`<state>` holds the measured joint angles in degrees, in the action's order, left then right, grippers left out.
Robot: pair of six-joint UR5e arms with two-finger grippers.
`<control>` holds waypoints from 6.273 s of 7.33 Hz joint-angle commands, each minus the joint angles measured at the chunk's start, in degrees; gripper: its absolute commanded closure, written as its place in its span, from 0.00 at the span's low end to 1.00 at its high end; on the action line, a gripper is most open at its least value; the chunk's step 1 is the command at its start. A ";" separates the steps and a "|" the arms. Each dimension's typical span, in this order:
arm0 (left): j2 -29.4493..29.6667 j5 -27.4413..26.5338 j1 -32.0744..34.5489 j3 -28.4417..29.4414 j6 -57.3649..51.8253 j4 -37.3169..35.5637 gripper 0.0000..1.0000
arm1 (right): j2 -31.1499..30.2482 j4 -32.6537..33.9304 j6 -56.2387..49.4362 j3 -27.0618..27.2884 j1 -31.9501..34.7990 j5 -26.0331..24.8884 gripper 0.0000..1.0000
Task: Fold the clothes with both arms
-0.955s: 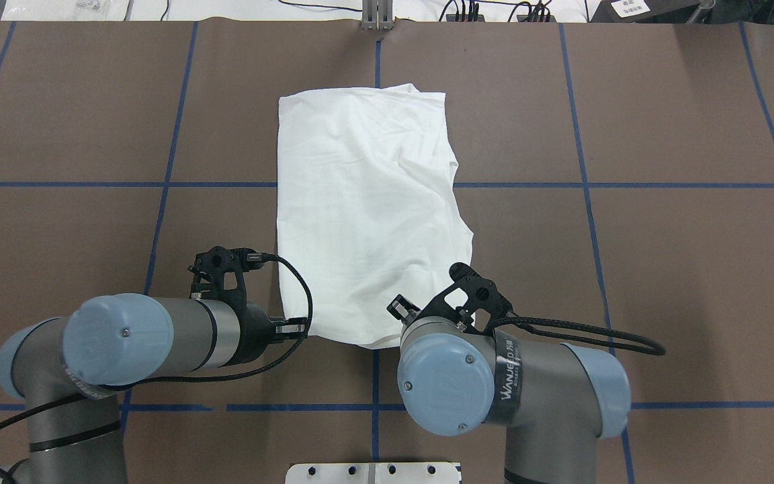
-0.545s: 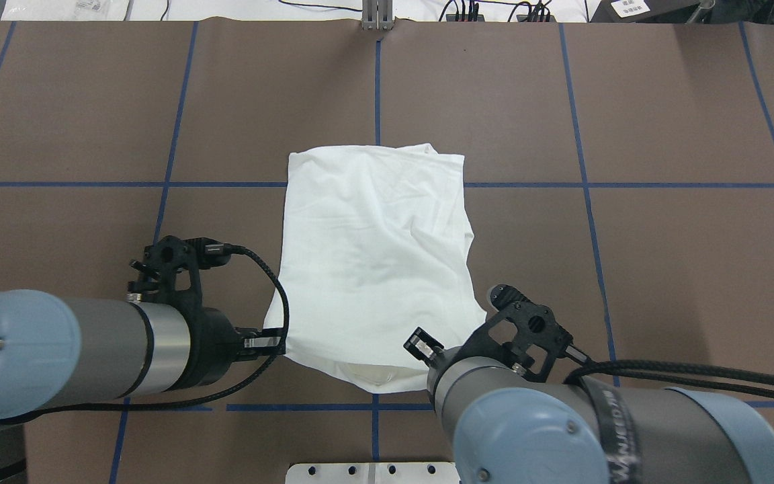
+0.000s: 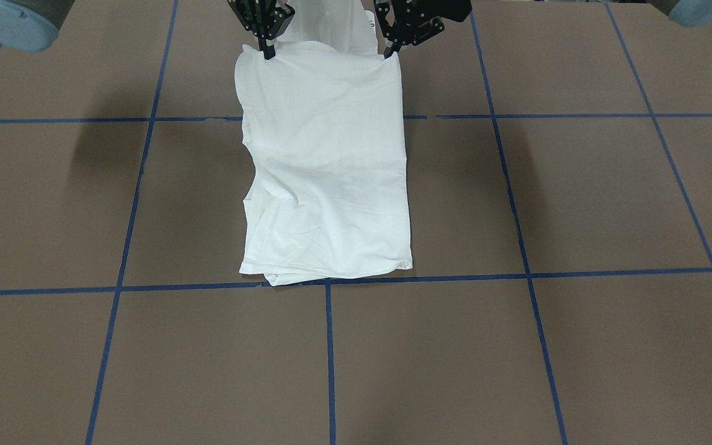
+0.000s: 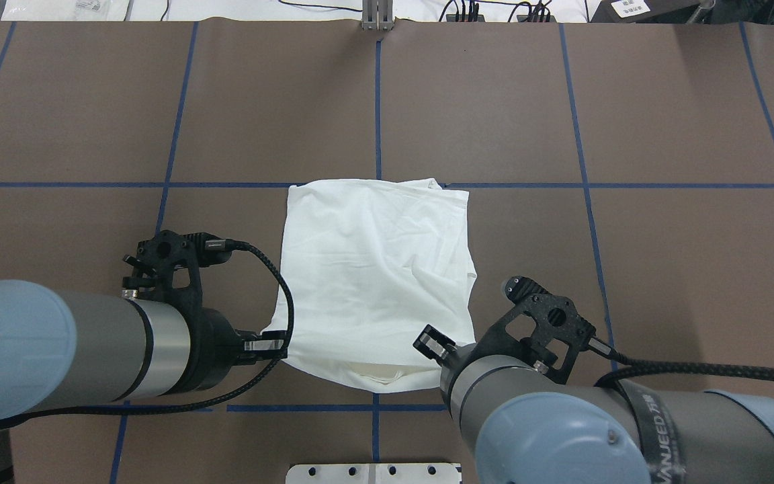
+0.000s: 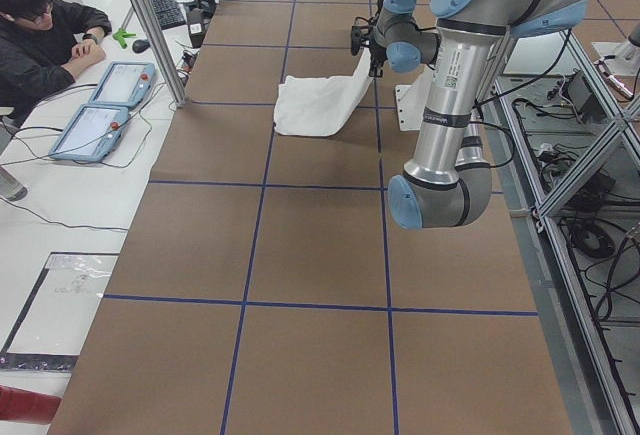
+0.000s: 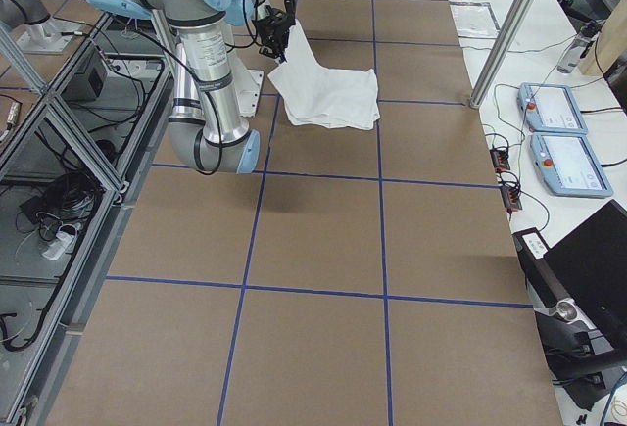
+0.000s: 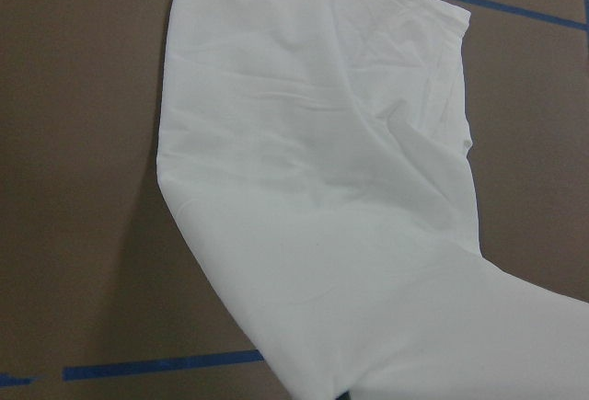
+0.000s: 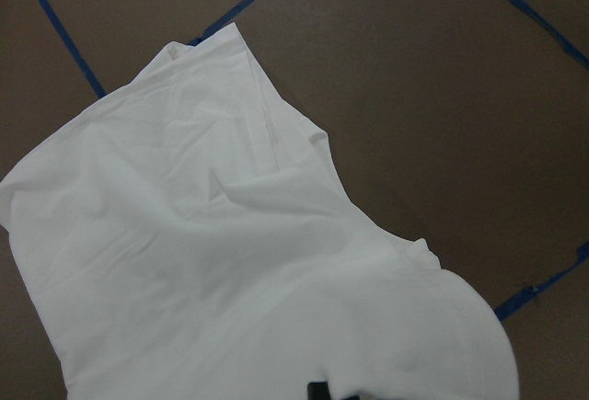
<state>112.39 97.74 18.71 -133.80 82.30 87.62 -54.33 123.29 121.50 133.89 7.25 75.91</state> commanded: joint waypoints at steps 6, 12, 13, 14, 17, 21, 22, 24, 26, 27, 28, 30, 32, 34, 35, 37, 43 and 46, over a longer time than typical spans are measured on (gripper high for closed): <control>8.28 -0.27 12.55 27.15 -7.94 11.23 1.00 | 7.38 -23.34 -13.12 -31.72 16.38 0.20 1.00; 13.82 -1.24 16.70 45.65 -10.64 22.95 1.00 | 9.51 -34.26 -15.49 -46.62 20.17 1.69 1.00; 13.82 -1.24 17.32 45.74 -10.75 23.04 1.00 | 9.51 -34.26 -16.28 -46.88 20.52 1.70 1.00; 13.82 -1.24 17.32 46.00 -10.76 23.12 1.00 | 9.42 -34.26 -18.12 -47.66 20.53 1.70 0.59; 13.38 -0.28 19.24 44.95 -14.50 25.49 0.00 | 12.57 -33.91 -27.44 -48.11 21.75 3.53 0.00; 9.69 4.38 23.56 43.54 -24.73 27.69 0.00 | 15.73 -34.43 -28.69 -54.49 21.22 3.72 0.03; 9.69 4.38 23.56 43.63 -24.73 27.69 0.00 | 17.05 -34.43 -25.81 -57.75 22.27 3.89 0.11; 9.60 4.38 23.56 43.63 -24.73 27.78 0.00 | 18.74 -39.33 -25.69 -64.52 22.55 3.81 0.32; 9.51 4.38 23.47 43.63 -24.64 27.78 0.00 | 18.65 -38.83 -26.31 -64.90 22.46 3.89 0.33; 9.51 4.38 23.47 43.63 -24.64 27.78 0.00 | 18.56 -37.87 -26.57 -64.90 22.46 3.98 0.33; 9.51 4.38 23.47 43.63 -24.64 27.78 0.00 | 18.74 -36.12 -27.01 -64.81 22.37 3.98 0.33; 9.42 4.38 23.47 43.63 -24.55 28.30 0.00 | 18.65 -34.79 -27.80 -64.63 22.28 4.07 0.33; 9.42 4.38 23.47 43.63 -24.55 28.40 0.00 | 18.65 -34.79 -27.81 -64.63 22.20 3.98 0.75; 9.42 4.38 23.47 43.72 -24.29 28.40 0.00 | 18.30 -34.70 -27.81 -64.55 22.20 3.98 1.00; 9.51 4.38 23.47 43.63 -24.20 28.40 0.00 | 18.30 -33.65 -27.81 -64.37 22.20 3.98 1.00; 9.42 4.38 23.47 43.63 -24.12 28.40 0.00 | 18.21 -28.58 -29.20 -61.84 22.28 3.98 1.00; 9.42 4.38 23.47 43.63 -24.03 28.49 0.00 | 16.98 -25.12 -35.69 -63.22 23.78 0.21 0.01; 9.42 4.47 23.47 43.54 -24.90 28.49 0.00 | 22.41 -25.73 -41.23 -62.35 25.44 7.29 0.00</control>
<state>121.82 102.15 42.19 -90.23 57.76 116.10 -34.24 97.94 82.93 71.23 32.10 79.82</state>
